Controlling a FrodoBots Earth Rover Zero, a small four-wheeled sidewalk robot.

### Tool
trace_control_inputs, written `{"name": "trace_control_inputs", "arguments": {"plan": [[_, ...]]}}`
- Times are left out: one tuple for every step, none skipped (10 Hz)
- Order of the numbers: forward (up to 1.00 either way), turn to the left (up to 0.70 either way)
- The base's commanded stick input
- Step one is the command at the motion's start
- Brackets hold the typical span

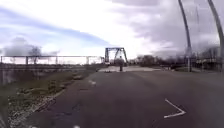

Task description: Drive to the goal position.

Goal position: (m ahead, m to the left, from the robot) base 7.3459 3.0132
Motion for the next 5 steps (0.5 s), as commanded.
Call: {"name": "trace_control_inputs", "arguments": {"plan": [[0.70,0.00],[0.70,0.00],[0.70,0.00],[0.70,0.00],[0.70,0.00]]}}
